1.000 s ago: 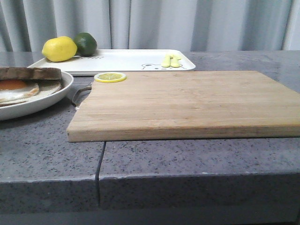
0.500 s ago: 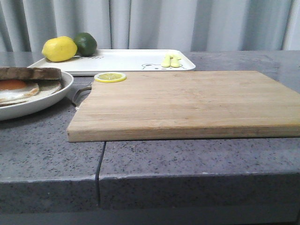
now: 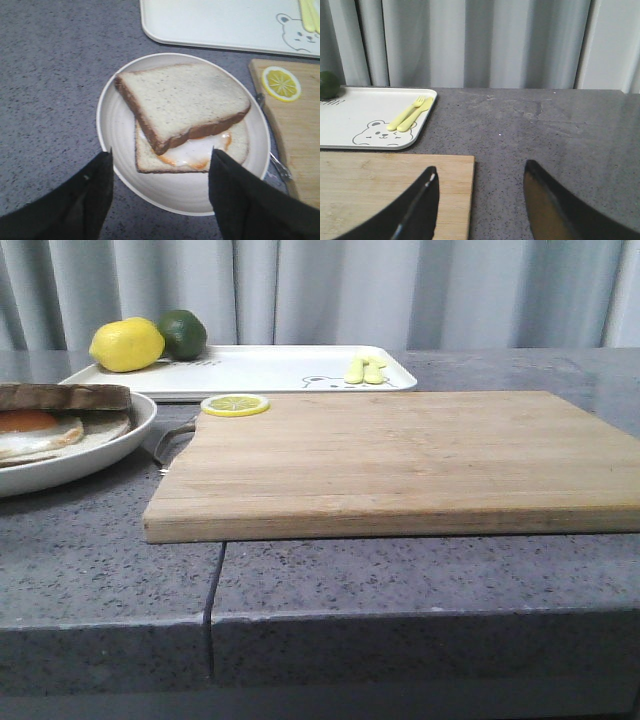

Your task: Place bread and move sandwich to tray

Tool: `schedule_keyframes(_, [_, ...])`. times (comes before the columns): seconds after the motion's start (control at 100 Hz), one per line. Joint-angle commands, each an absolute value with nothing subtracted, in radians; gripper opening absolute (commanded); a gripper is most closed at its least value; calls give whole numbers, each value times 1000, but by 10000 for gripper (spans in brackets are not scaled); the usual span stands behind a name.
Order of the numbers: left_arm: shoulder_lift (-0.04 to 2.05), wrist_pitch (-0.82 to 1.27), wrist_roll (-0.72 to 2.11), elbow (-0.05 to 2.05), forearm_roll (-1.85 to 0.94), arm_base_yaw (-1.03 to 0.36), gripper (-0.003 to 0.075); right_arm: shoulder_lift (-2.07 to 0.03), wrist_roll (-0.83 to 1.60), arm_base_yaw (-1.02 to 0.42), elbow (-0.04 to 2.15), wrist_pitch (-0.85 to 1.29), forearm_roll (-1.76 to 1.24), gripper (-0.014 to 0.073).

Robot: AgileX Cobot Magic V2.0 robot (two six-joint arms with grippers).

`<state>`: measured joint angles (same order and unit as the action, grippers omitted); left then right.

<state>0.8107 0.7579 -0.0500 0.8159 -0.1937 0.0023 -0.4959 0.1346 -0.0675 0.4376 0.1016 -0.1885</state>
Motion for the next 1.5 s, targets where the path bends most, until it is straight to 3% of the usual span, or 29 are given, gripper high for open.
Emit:
schedule_keyframes(0.0, [826, 686, -81, 852, -187, 41, 385, -496, 135, -59, 465, 33, -178, 395])
schedule_keyframes(0.28, [935, 688, -81, 850, -206, 139, 385, -496, 135, -59, 465, 33, -178, 395])
schedule_keyframes(1.29, [1288, 530, -81, 850, -346, 129, 385, -496, 135, -59, 465, 33, -179, 395])
schedule_keyframes(1.49, [1327, 522, -81, 850, -361, 129, 351, -496, 135, -59, 465, 33, -179, 395])
